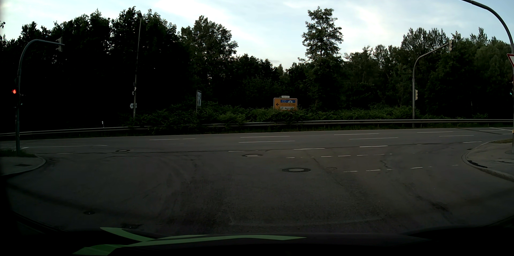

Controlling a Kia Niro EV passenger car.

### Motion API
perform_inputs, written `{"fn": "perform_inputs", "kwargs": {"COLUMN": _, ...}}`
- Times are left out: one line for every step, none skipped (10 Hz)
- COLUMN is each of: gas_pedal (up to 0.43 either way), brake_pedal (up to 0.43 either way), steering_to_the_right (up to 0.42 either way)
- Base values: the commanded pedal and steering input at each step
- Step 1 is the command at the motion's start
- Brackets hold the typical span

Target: Follow the waypoints while adhering to traffic rules and regulations

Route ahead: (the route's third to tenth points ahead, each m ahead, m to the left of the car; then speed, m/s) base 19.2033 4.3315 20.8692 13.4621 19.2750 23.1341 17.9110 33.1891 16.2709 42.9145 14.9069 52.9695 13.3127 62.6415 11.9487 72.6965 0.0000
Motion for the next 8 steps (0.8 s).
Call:
{"fn": "perform_inputs", "kwargs": {"gas_pedal": 0.000, "brake_pedal": 0.329, "steering_to_the_right": -0.018}}
{"fn": "perform_inputs", "kwargs": {"gas_pedal": 0.000, "brake_pedal": 0.329, "steering_to_the_right": -0.018}}
{"fn": "perform_inputs", "kwargs": {"gas_pedal": 0.000, "brake_pedal": 0.323, "steering_to_the_right": -0.018}}
{"fn": "perform_inputs", "kwargs": {"gas_pedal": 0.000, "brake_pedal": 0.329, "steering_to_the_right": -0.018}}
{"fn": "perform_inputs", "kwargs": {"gas_pedal": 0.000, "brake_pedal": 0.329, "steering_to_the_right": -0.018}}
{"fn": "perform_inputs", "kwargs": {"gas_pedal": 0.000, "brake_pedal": 0.323, "steering_to_the_right": -0.018}}
{"fn": "perform_inputs", "kwargs": {"gas_pedal": 0.000, "brake_pedal": 0.323, "steering_to_the_right": -0.018}}
{"fn": "perform_inputs", "kwargs": {"gas_pedal": 0.000, "brake_pedal": 0.329, "steering_to_the_right": -0.018}}
